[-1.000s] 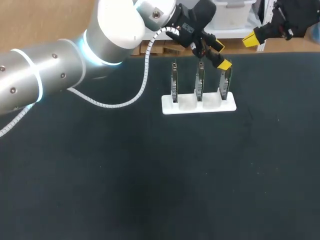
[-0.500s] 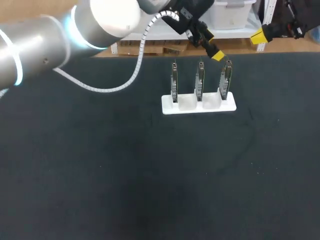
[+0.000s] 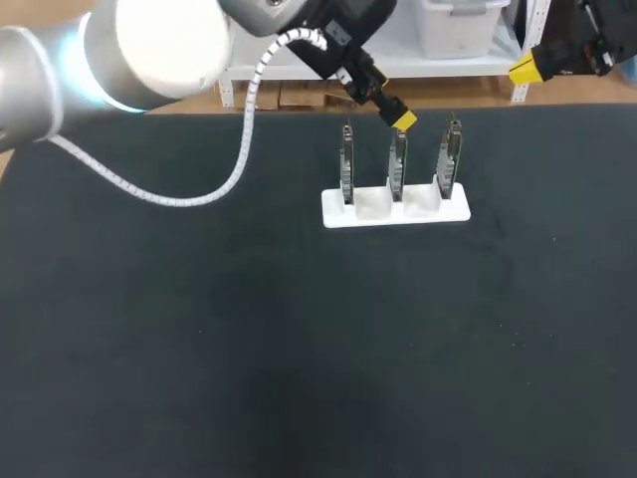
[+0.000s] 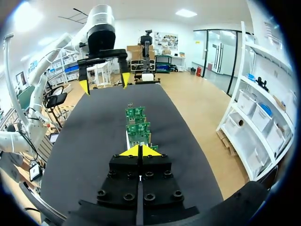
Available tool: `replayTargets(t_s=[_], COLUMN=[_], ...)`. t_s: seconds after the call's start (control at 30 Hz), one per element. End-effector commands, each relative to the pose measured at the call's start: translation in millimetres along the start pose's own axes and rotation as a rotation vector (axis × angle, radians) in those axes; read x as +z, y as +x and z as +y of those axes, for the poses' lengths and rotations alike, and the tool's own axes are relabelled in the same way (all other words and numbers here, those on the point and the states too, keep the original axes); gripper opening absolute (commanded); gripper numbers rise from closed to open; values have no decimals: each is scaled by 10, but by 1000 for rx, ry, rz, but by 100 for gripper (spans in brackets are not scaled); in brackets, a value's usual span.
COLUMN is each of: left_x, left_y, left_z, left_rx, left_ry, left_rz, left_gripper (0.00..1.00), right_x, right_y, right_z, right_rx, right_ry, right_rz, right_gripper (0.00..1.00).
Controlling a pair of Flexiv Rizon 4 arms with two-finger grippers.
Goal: Pick up the optical module with the left hand, and insert it into the network port with the right hand.
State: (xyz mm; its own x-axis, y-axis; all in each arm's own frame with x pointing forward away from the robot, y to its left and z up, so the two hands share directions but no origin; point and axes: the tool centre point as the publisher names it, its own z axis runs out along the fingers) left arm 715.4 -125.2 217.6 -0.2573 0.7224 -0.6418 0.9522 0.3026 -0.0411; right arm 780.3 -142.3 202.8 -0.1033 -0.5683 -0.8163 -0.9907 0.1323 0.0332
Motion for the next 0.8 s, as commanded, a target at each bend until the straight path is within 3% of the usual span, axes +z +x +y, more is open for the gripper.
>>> replayTargets(t_s=[0.03,0.17,0.2,0.23,0.8], left_x=[-163,-208,-213,-213,-213], left_y=[122,153,152,152,152], left_z=[-153,-185,-193,-193,-193], left_rx=[-16,-24,-20,-20,-20], left_ry=[-154,-172,-176,-176,-176], left_rz=[-3,2,4,4,4], left_gripper=[100,100,100,100,100], right_x=[-25,-14,-14,-14,-14], right_y=[-4,-18,-18,-18,-18], right_z=[52,71,71,71,71], right_rx=[-2,-1,-1,-1,-1], right_ry=[13,18,18,18,18], right_rz=[-2,0,0,0,0], right_gripper=[0,0,41,100,100])
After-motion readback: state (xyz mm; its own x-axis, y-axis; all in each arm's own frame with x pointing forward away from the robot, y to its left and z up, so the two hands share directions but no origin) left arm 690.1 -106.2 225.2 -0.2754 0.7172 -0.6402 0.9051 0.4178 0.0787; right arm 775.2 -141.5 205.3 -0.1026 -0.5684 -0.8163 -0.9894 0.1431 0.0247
